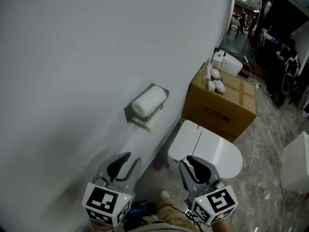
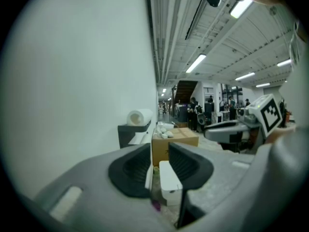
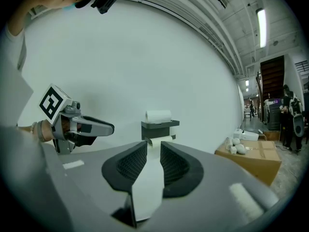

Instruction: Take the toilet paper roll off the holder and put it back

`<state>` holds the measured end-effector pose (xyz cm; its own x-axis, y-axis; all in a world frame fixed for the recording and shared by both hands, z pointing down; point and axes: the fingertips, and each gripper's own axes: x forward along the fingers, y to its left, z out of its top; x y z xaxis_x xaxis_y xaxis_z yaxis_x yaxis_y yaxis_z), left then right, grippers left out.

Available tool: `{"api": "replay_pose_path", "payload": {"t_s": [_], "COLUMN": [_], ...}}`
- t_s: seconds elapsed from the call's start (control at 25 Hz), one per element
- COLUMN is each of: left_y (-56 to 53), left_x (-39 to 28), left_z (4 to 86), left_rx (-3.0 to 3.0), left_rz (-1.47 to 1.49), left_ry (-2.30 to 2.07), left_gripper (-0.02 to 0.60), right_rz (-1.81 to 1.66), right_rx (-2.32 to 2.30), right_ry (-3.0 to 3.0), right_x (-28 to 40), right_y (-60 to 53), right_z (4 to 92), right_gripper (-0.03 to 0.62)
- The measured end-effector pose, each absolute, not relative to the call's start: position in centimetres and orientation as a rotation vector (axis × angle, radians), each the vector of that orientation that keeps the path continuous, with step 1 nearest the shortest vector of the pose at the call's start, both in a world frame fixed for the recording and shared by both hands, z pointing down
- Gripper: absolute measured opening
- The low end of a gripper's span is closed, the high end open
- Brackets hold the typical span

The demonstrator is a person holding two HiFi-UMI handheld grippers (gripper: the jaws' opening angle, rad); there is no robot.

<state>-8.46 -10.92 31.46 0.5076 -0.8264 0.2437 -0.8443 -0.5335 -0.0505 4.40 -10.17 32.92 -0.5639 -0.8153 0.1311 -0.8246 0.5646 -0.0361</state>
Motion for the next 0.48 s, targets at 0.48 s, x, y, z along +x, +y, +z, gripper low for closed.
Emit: {"api": "replay_pose_path", "payload": {"t_s": [0.48], "left_y": [-17.3], "left_x": [-6.5], "left_z": [30.6], "left_rx": [2.647], "left_rz": [0.401], "left_ry": [-1.531], "left_gripper": [0.11], "right_rz": [0.162], "right_rx": [1.375], "right_ry": [-2.705], "right_x": [7.0], "right_y": [-15.8], "right_z": [33.3], "right_gripper": [0.074]}}
